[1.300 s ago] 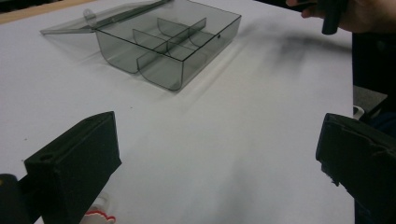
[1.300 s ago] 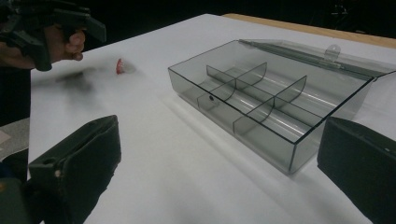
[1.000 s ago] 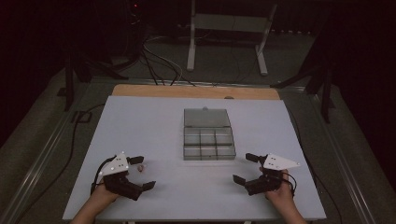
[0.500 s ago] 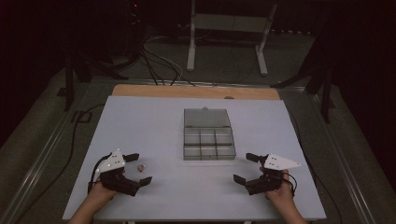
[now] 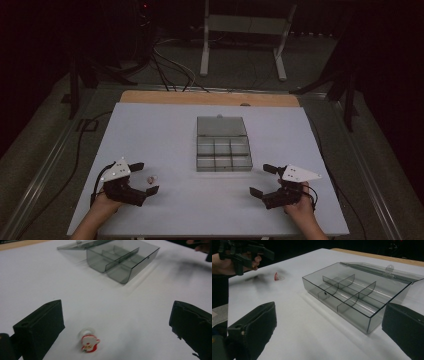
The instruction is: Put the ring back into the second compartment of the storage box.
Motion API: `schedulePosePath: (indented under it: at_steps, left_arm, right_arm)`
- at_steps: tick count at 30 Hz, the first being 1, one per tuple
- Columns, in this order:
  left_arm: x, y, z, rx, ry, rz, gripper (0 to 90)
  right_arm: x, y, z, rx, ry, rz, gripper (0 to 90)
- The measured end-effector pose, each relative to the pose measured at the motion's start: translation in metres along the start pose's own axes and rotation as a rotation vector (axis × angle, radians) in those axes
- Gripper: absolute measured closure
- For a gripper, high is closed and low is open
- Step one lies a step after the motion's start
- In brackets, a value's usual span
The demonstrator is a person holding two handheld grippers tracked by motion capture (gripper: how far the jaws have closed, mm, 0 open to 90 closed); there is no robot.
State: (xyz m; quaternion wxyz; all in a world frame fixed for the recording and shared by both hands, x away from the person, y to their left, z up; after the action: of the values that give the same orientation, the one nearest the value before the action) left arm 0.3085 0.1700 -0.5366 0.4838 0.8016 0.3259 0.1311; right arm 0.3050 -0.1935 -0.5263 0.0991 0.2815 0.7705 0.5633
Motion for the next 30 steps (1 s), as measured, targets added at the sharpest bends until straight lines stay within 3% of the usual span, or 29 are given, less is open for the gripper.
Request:
schedulePosePath:
  at_steps: [6,18,22,27,30]
  left_arm:
    - [0.011,-0.006,0.001,0.031,0.060,-0.031,0.8]
    - [0.018,-0.020,0.006,0.116,0.093,-0.061,0.8]
    - [0.017,-0.025,0.009,0.148,0.088,-0.059,0.8]
    - [0.017,-0.028,0.014,0.187,0.124,-0.035,0.9]
    - [0.015,-0.029,0.016,0.218,0.122,-0.052,0.9]
  right_arm:
    - [0.000,0.000,0.000,0.004,-0.001,-0.001,0.0]
    - [-0.001,-0.001,0.001,0.012,-0.005,-0.003,0.0]
    - [-0.002,-0.002,0.000,0.012,-0.008,0.001,0.0]
    - [-0.002,-0.002,0.001,0.015,-0.008,-0.001,0.0]
    - [-0.002,-0.002,0.001,0.016,-0.008,-0.003,0.0]
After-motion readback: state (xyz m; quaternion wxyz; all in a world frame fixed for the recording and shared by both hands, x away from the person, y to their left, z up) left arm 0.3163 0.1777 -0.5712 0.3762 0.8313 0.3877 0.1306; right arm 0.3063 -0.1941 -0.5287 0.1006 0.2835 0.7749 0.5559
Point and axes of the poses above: each handheld gripper's, and its own axes: z roughly forward along the jaws, y roughly out of its top, x roughly to its left, the point moved 9 cm from there along z, roughly forward along the jaws, and after that the axes turned 2 degrees about y, right-handed, at the moved point
